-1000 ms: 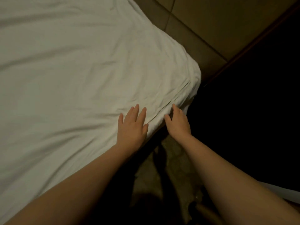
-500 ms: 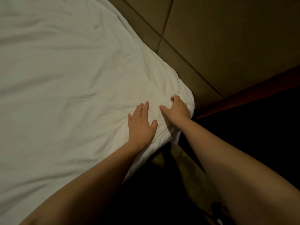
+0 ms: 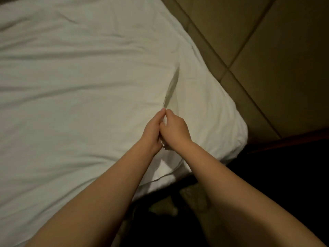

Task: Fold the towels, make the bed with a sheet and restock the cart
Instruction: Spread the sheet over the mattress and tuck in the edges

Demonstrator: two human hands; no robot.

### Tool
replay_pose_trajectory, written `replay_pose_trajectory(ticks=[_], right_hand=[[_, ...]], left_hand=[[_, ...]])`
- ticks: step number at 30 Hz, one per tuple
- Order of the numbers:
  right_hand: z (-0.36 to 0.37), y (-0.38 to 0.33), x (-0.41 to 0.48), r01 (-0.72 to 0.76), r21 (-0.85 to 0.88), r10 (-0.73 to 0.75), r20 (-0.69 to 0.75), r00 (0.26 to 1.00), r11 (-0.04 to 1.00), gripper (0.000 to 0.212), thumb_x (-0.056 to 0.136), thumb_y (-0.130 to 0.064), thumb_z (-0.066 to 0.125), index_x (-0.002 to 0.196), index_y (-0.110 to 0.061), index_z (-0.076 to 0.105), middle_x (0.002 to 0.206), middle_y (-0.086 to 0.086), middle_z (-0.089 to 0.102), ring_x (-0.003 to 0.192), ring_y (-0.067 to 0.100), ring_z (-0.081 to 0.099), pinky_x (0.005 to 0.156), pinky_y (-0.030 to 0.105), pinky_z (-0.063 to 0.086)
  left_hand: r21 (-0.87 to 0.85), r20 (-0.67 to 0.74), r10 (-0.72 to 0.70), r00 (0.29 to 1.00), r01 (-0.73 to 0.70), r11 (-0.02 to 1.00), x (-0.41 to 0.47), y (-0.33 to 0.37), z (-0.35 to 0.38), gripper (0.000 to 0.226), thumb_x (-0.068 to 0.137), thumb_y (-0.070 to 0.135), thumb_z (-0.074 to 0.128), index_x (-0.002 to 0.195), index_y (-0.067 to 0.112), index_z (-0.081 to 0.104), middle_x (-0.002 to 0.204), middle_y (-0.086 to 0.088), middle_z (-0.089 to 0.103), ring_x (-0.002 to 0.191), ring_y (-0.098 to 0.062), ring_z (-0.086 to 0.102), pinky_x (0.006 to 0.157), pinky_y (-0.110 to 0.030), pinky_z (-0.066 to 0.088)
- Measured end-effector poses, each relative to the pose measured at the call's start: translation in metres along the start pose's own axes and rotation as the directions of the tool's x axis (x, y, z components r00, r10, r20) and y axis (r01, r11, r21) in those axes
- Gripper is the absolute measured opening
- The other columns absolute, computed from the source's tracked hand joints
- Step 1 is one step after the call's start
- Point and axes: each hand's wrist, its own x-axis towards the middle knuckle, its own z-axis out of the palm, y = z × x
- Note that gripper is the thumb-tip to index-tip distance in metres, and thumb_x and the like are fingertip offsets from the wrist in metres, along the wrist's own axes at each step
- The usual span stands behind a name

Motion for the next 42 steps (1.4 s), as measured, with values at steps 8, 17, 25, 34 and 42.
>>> replay_pose_trajectory(ticks=[8, 17, 25, 34, 42], right_hand=[[0.147, -0.16, -0.039, 0.239, 0.021, -0.238, 0.214, 0.948, 0.971, 0.036, 0.1, -0.027, 0.037, 0.133, -0.015, 0.044, 0.108, 0.012, 0.064, 0.093, 0.028, 0.061, 0.066, 0.031, 0.044], [0.405, -0.338, -0.134, 0.324, 0.018, -0.309, 0.356, 0.882, 0.946, 0.028, 0.1, -0.026, 0.033, 0.119, -0.012, 0.048, 0.089, 0.001, 0.059, 0.079, 0.019, 0.058, 0.058, 0.028, 0.042], [0.581, -0.424, -0.206, 0.398, -0.036, -0.316, 0.543, 0.778, 0.917, 0.022, 0.099, -0.021, 0.038, 0.112, -0.008, 0.051, 0.097, 0.007, 0.064, 0.084, 0.022, 0.06, 0.066, 0.031, 0.043], [0.724, -0.478, -0.263, 0.446, -0.03, -0.319, 0.655, 0.685, 0.895, 0.024, 0.098, -0.019, 0.04, 0.118, -0.008, 0.048, 0.103, 0.011, 0.065, 0.093, 0.026, 0.061, 0.074, 0.036, 0.047], [0.839, -0.536, -0.334, 0.538, -0.038, -0.335, 0.745, 0.577, 0.842, 0.024, 0.099, -0.018, 0.041, 0.118, -0.005, 0.048, 0.104, 0.012, 0.064, 0.093, 0.028, 0.06, 0.066, 0.027, 0.032]], left_hand=[[-0.059, -0.186, 0.235, 0.954, -0.249, 0.967, -0.083, 0.105, -0.179, 0.027, 0.093, 0.041, 0.054, 0.1, 0.018, 0.065, 0.093, 0.002, 0.069, 0.1, -0.014, 0.062, 0.092, -0.026, 0.047], [-0.094, -0.352, 0.23, 0.907, -0.279, 0.956, -0.188, 0.184, -0.483, 0.027, 0.088, 0.042, 0.06, 0.097, 0.017, 0.066, 0.1, 0.001, 0.069, 0.099, -0.011, 0.062, 0.091, -0.026, 0.046], [0.062, -0.568, 0.168, 0.806, -0.162, 0.985, -0.263, 0.209, -0.686, 0.029, 0.089, 0.03, 0.051, 0.067, 0.012, 0.054, 0.067, -0.005, 0.053, 0.069, -0.021, 0.054, 0.065, -0.028, 0.045], [0.19, -0.675, 0.15, 0.722, -0.027, 0.982, -0.317, 0.227, -0.842, 0.024, 0.086, 0.007, 0.044, 0.062, 0.008, 0.049, 0.052, -0.005, 0.043, 0.051, -0.02, 0.042, 0.054, -0.026, 0.04], [0.13, -0.717, 0.143, 0.682, -0.071, 0.989, -0.378, 0.219, -0.987, 0.027, 0.09, 0.01, 0.044, 0.064, 0.013, 0.05, 0.059, -0.006, 0.047, 0.054, -0.018, 0.045, 0.052, -0.024, 0.04]])
